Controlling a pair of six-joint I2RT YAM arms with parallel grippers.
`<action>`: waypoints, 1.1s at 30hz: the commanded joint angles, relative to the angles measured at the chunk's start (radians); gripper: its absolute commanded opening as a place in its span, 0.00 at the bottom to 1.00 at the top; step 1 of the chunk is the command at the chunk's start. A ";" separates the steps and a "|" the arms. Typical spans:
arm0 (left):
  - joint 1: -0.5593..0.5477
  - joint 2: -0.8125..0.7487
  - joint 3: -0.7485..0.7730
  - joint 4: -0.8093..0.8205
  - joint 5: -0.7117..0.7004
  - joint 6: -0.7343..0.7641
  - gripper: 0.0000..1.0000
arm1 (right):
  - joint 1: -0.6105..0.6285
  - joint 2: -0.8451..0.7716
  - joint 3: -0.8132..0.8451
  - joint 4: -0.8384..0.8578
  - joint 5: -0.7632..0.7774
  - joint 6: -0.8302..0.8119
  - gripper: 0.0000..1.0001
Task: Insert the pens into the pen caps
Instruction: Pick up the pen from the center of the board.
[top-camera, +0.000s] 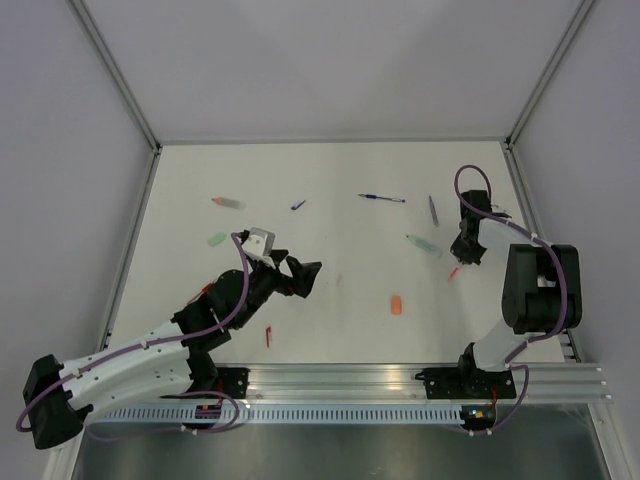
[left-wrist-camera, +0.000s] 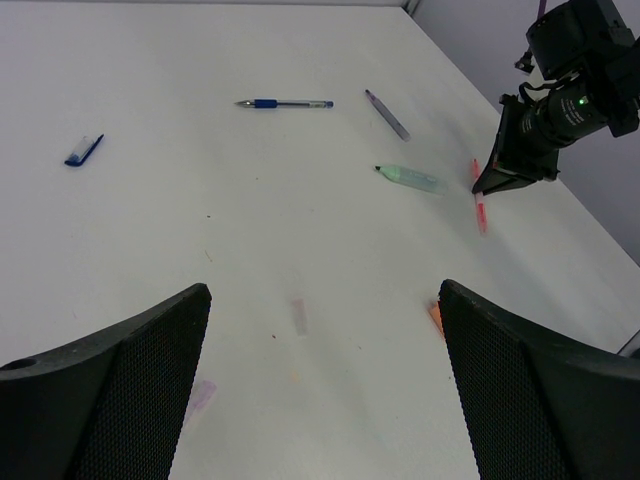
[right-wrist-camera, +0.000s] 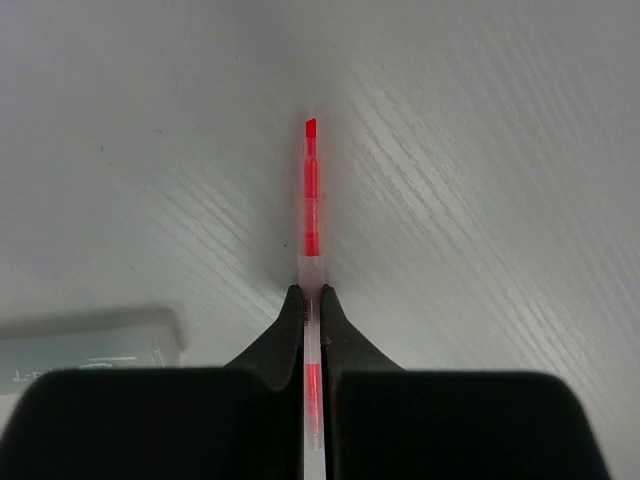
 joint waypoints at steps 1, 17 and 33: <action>-0.001 0.007 0.009 0.017 0.003 -0.008 0.99 | -0.004 0.024 0.000 0.002 -0.069 -0.045 0.00; 0.117 0.122 0.211 -0.146 0.359 -0.201 0.96 | 0.194 -0.398 0.019 0.148 -0.372 -0.168 0.00; 0.291 0.263 0.213 0.098 0.746 -0.255 0.85 | 0.799 -0.677 -0.230 0.611 -0.502 -0.074 0.00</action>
